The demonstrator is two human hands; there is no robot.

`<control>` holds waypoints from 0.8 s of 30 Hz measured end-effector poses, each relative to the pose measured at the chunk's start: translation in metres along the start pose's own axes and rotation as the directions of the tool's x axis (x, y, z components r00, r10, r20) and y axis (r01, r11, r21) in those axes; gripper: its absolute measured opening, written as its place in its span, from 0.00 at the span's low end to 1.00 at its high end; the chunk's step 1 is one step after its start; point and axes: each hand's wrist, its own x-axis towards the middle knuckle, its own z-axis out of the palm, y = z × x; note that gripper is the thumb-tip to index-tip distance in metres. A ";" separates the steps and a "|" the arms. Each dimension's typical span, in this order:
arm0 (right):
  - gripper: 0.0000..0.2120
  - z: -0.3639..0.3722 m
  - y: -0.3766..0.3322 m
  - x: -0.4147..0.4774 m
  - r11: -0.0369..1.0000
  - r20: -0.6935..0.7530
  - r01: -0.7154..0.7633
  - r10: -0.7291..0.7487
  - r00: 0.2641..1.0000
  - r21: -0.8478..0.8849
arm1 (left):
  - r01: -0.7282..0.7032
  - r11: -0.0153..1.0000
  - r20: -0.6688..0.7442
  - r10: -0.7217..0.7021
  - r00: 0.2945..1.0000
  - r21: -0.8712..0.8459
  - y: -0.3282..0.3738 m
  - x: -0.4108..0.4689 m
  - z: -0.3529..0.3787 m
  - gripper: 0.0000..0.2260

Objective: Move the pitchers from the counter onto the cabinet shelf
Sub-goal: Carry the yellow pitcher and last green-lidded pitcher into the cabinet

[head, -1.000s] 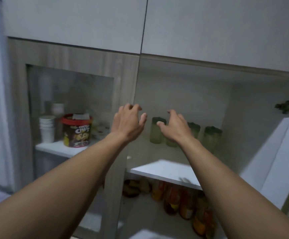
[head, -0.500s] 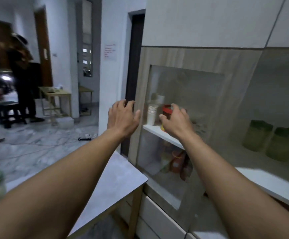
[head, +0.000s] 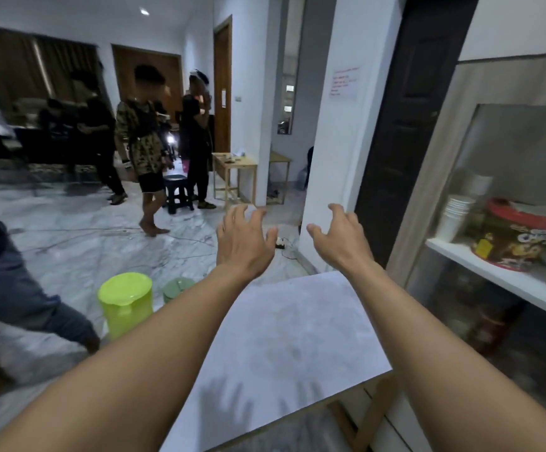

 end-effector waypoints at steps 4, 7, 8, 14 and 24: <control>0.30 0.059 -0.043 0.003 0.999 0.079 0.043 -0.046 0.996 0.028 | 0.088 0.995 -0.003 -0.088 0.996 0.038 -0.069 -0.011 -0.011 0.22; 0.29 0.099 -0.069 0.002 0.995 0.135 0.072 -0.082 0.987 0.073 | 0.155 0.987 -0.021 -0.154 0.988 0.048 -0.110 -0.019 -0.016 0.21; 0.29 0.111 -0.076 0.001 0.993 0.151 0.083 -0.095 0.984 0.080 | 0.172 0.983 -0.032 -0.171 0.985 0.058 -0.122 -0.021 -0.017 0.20; 0.29 0.194 -0.101 -0.002 0.983 0.292 0.138 -0.167 0.942 0.117 | 0.331 0.938 -0.070 -0.325 0.943 0.101 -0.191 -0.040 -0.011 0.20; 0.24 0.306 -0.101 -0.008 0.960 0.419 0.145 -0.237 0.876 0.240 | 0.618 0.786 -0.044 -0.616 0.786 0.027 -0.271 -0.088 0.029 0.28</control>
